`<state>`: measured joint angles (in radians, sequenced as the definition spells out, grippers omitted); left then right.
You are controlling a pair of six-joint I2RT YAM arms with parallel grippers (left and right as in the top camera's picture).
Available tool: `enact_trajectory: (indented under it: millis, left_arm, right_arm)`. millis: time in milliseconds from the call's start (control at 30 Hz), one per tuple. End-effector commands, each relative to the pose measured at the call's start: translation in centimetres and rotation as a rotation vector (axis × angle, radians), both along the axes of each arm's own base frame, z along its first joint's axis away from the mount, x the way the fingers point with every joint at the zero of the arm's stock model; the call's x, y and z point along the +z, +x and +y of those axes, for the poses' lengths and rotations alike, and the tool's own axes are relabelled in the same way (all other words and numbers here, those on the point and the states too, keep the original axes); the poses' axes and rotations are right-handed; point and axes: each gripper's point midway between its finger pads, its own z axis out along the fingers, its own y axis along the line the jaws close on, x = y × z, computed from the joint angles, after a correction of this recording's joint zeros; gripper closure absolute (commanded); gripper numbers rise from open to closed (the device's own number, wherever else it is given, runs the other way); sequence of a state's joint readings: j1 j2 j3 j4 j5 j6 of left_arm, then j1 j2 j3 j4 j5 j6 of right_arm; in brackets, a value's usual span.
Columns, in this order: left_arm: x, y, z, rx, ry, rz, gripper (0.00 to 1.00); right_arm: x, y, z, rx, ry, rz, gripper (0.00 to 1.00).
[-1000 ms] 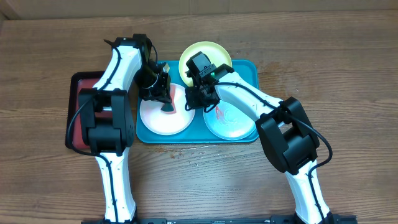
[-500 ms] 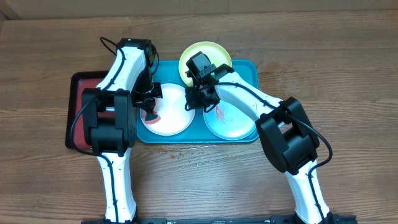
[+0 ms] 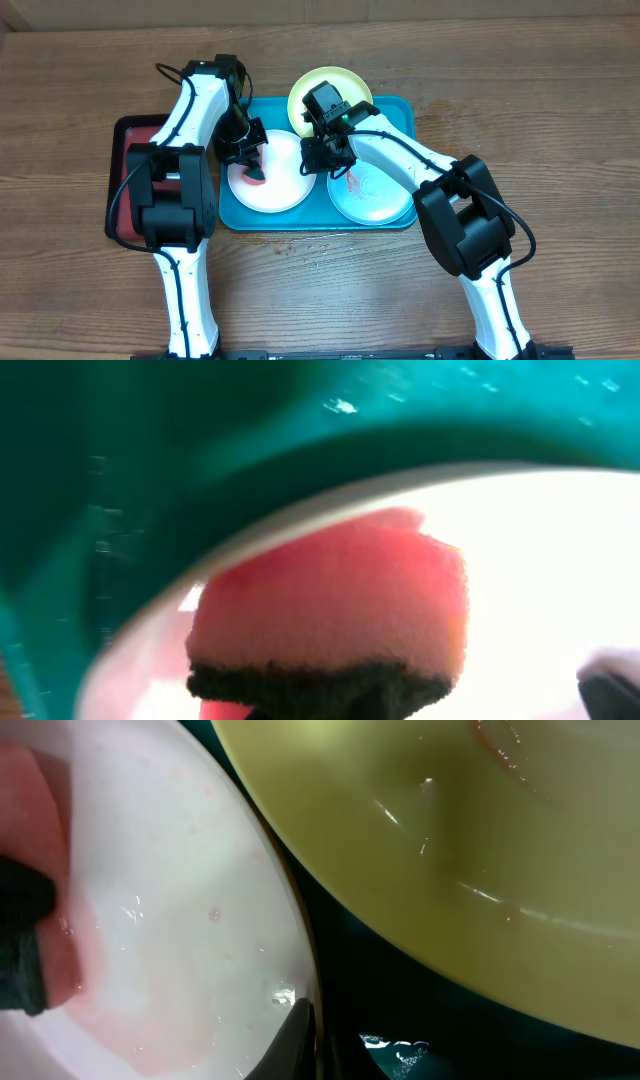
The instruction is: Clean dirty plates on tray and stack at the side
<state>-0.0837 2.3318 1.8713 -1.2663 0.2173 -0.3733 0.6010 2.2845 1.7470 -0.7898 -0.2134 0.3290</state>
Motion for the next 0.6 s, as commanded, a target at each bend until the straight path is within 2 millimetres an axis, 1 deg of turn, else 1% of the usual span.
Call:
enact_trajectory:
  millis: [0, 167, 233, 300, 367, 467, 567]
  left_arm:
    - [0.8, -1.0, -3.8, -0.126, -0.168, 0.006, 0.96]
    - [1.1, -3.0, -4.8, -0.226, -0.184, 0.058, 0.96]
    - [1.2, -3.9, -4.7, -0.257, -0.166, 0.088, 0.96]
    - [1.0, -4.5, -3.5, -0.262, -0.083, 0.122, 0.96]
    - [0.8, -4.8, -1.8, -0.225, 0.034, 0.151, 0.96]
    - [0.6, -4.6, 0.9, -0.166, 0.201, 0.156, 0.96]
    - [0.7, -3.9, 3.4, -0.069, 0.362, 0.137, 0.96]
  right_arm:
    - [-2.2, -1.0, -0.5, 0.016, -0.041, 0.037, 0.96]
    - [-2.2, -1.0, -0.6, 0.016, -0.042, 0.037, 0.96]
    - [-2.2, -1.0, -0.6, 0.016, -0.042, 0.038, 0.96]
    - [-2.2, -1.0, -0.6, 0.016, -0.042, 0.038, 0.96]
    - [-2.2, -1.0, -0.6, 0.016, -0.042, 0.038, 0.96]
    - [-2.2, -1.1, -0.6, 0.016, -0.044, 0.04, 0.96]
    - [-2.2, -1.2, -0.7, 0.016, -0.047, 0.045, 0.96]
